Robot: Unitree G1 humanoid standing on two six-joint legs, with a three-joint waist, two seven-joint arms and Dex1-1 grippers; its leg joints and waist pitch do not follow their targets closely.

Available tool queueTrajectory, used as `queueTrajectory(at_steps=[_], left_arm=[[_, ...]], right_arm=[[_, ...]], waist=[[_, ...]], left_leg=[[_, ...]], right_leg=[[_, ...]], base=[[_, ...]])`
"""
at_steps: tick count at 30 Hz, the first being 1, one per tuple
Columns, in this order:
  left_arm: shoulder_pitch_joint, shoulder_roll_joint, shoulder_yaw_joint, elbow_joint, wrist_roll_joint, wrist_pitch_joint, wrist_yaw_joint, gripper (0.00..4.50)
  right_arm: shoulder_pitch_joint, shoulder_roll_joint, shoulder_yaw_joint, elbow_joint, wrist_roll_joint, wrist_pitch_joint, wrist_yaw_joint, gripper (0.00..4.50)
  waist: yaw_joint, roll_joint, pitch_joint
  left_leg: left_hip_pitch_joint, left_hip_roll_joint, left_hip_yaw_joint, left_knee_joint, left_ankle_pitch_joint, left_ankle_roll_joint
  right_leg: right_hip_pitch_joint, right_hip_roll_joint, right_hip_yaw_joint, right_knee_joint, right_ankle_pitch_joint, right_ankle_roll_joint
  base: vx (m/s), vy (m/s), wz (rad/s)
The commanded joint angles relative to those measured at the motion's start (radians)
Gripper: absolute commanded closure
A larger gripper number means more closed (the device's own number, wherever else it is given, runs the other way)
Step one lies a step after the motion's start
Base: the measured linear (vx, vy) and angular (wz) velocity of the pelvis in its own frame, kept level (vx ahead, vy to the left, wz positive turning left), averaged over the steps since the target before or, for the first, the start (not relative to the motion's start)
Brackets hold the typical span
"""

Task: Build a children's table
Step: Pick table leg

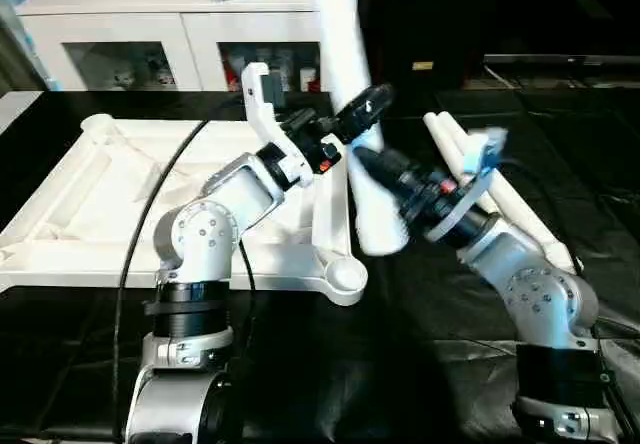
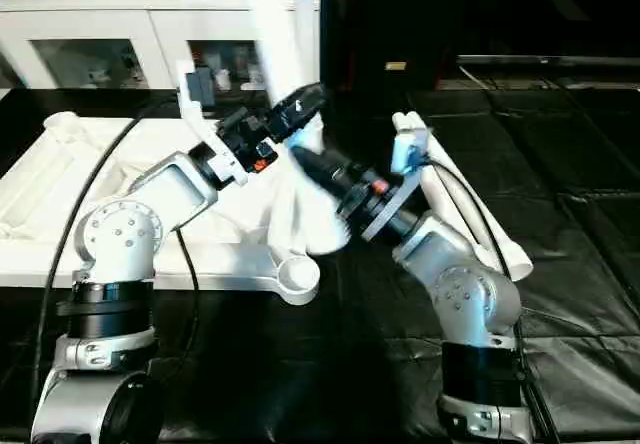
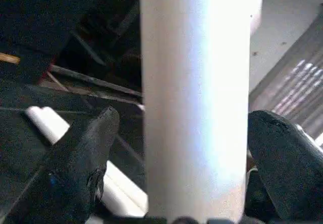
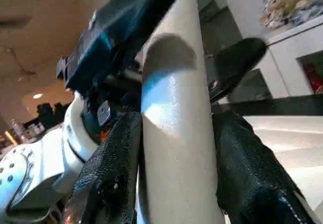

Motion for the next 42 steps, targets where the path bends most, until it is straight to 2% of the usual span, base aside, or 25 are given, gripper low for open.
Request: queueTrajectory(at_steps=[1, 4, 5, 6, 7, 9, 13, 14, 17, 20, 22, 27, 32, 36, 38, 39, 42], left_arm=[[-0.014, -0.002, 0.014, 0.005, -0.03, 0.014, 0.001, 0.35], [-0.01, -0.005, 0.02, 0.002, -0.046, 0.024, -0.002, 0.72], [-0.008, -0.003, 0.019, 0.0, -0.051, 0.028, -0.004, 0.72], [-0.006, -0.001, 0.017, -0.004, -0.056, 0.033, -0.008, 0.84], [-0.005, 0.0, 0.018, -0.005, -0.059, 0.035, -0.011, 0.84], [-0.004, 0.001, 0.019, -0.007, -0.068, 0.039, -0.022, 1.17], [0.006, 0.018, 0.003, -0.02, -0.101, 0.053, -0.079, 1.35], [0.006, 0.018, 0.003, -0.02, -0.101, 0.053, -0.079, 1.61], [0.01, 0.024, -0.001, -0.028, -0.119, 0.064, -0.097, 1.78], [0.009, 0.024, 0.005, -0.026, -0.127, 0.071, -0.103, 2.14], [0.008, 0.024, 0.012, -0.023, -0.136, 0.073, -0.104, 2.21], [0.004, 0.026, 0.019, -0.01, -0.142, 0.074, -0.09, 2.59], [-0.003, 0.029, 0.032, 0.007, -0.148, 0.074, -0.081, 2.64], [-0.007, 0.032, 0.031, 0.007, -0.145, 0.065, -0.078, 2.65], [-0.009, 0.033, 0.03, 0.008, -0.141, 0.061, -0.078, 2.65], [-0.01, 0.036, 0.027, 0.008, -0.133, 0.055, -0.077, 2.65], [-0.012, 0.052, 0.006, 0.0, -0.102, 0.041, -0.082, 2.65]], right_arm=[[0.004, -0.014, 0.014, -0.032, 0.031, 0.026, 0.018, 2.72], [0.013, -0.013, 0.011, -0.041, 0.073, 0.078, 0.016, 2.72], [0.014, -0.012, 0.007, -0.042, 0.088, 0.092, 0.014, 2.72], [0.009, 0.0, -0.014, -0.037, 0.134, 0.128, 0.001, 2.72], [0.007, 0.003, -0.023, -0.035, 0.154, 0.143, -0.003, 2.72], [0.003, 0.006, -0.036, -0.032, 0.189, 0.169, -0.007, 2.72], [0.019, -0.03, 0.009, -0.059, 0.154, 0.152, 0.024, 2.72], [0.019, -0.03, 0.009, -0.059, 0.154, 0.152, 0.024, 2.72], [0.027, -0.044, 0.033, -0.078, 0.14, 0.157, 0.026, 2.72], [0.033, -0.051, 0.048, -0.091, 0.144, 0.171, 0.031, 2.72], [0.037, -0.055, 0.055, -0.096, 0.142, 0.162, 0.036, 2.72], [0.039, -0.063, 0.06, -0.089, 0.137, 0.138, 0.049, 2.72], [0.038, -0.07, 0.072, -0.088, 0.119, 0.108, 0.058, 2.72], [0.037, -0.073, 0.088, -0.068, 0.067, 0.039, 0.06, 2.72], [0.036, -0.076, 0.09, -0.062, 0.072, 0.047, 0.06, 2.72], [0.033, -0.075, 0.087, -0.054, 0.079, 0.053, 0.057, 2.16], [0.027, -0.068, 0.07, -0.04, 0.096, 0.075, 0.03, 1.94]], waist=[[0.005, -0.021, -0.072], [0.005, -0.021, -0.072], [0.004, -0.021, -0.072], [0.004, -0.02, -0.071], [0.004, -0.02, -0.071], [0.006, -0.019, -0.071], [0.008, -0.019, -0.072], [0.008, -0.019, -0.071], [0.01, -0.019, -0.071], [0.009, -0.019, -0.07], [0.01, -0.018, -0.069], [0.012, -0.019, -0.07], [0.012, -0.019, -0.071], [0.011, -0.019, -0.069], [0.011, -0.019, -0.069], [0.011, -0.019, -0.069], [0.011, -0.02, -0.07]], left_leg=[[-0.004, 0.017, -0.003, -0.058, -0.058, 0.05], [-0.005, 0.016, -0.003, -0.057, -0.055, 0.055], [-0.004, 0.016, -0.003, -0.057, -0.058, 0.055], [-0.002, 0.016, -0.002, -0.058, -0.061, 0.057], [-0.002, 0.016, -0.002, -0.058, -0.061, 0.057], [-0.003, 0.018, -0.004, -0.059, -0.061, 0.054], [-0.002, 0.018, -0.004, -0.059, -0.059, 0.038], [-0.004, 0.018, -0.003, -0.059, -0.053, 0.038], [-0.003, 0.018, -0.003, -0.06, -0.056, 0.039], [-0.002, 0.018, -0.003, -0.06, -0.065, 0.035], [-0.002, 0.018, -0.002, -0.061, -0.075, 0.033], [-0.002, 0.019, -0.003, -0.061, -0.066, 0.031], [-0.003, 0.018, -0.003, -0.061, -0.067, 0.03], [-0.003, 0.019, -0.003, -0.061, -0.072, 0.031], [-0.002, 0.019, -0.003, -0.062, -0.072, 0.033], [-0.002, 0.019, -0.003, -0.061, -0.072, 0.034], [-0.003, 0.019, -0.004, -0.062, -0.07, 0.036]], right_leg=[[0.064, -0.053, 0.04, -0.073, -0.162, -0.163], [0.066, -0.052, 0.039, -0.073, -0.156, -0.168], [0.065, -0.052, 0.039, -0.074, -0.161, -0.168], [0.064, -0.052, 0.039, -0.075, -0.17, -0.169], [0.064, -0.052, 0.039, -0.075, -0.17, -0.169], [0.063, -0.053, 0.038, -0.076, -0.181, -0.165], [0.064, -0.053, 0.038, -0.075, -0.178, -0.156], [0.063, -0.052, 0.04, -0.074, -0.164, -0.156], [0.064, -0.054, 0.039, -0.074, -0.167, -0.156], [0.064, -0.053, 0.039, -0.077, -0.18, -0.154], [0.062, -0.054, 0.039, -0.079, -0.203, -0.149], [0.063, -0.053, 0.039, -0.078, -0.19, -0.146], [0.063, -0.054, 0.039, -0.077, -0.19, -0.145], [0.062, -0.054, 0.039, -0.078, -0.197, -0.144], [0.062, -0.054, 0.039, -0.078, -0.197, -0.145], [0.062, -0.053, 0.039, -0.078, -0.195, -0.145], [0.062, -0.053, 0.039, -0.077, -0.188, -0.147]], base=[[0.0, 0.0, 0.0], [0.0, 0.0, 0.0], [0.0, 0.0, 0.0], [0.0, 0.0, 0.0], [0.0, 0.0, 0.0], [0.0, 0.0, 0.0], [0.0, 0.0, 0.0], [0.0, 0.0, 0.0], [0.0, 0.0, 0.0], [0.0, 0.0, 0.0], [0.0, 0.0, 0.0], [0.0, 0.0, 0.0], [0.0, 0.0, 0.0], [0.0, 0.0, 0.0], [0.0, 0.0, 0.0], [0.0, 0.0, 0.0], [0.0, 0.0, 0.0]])
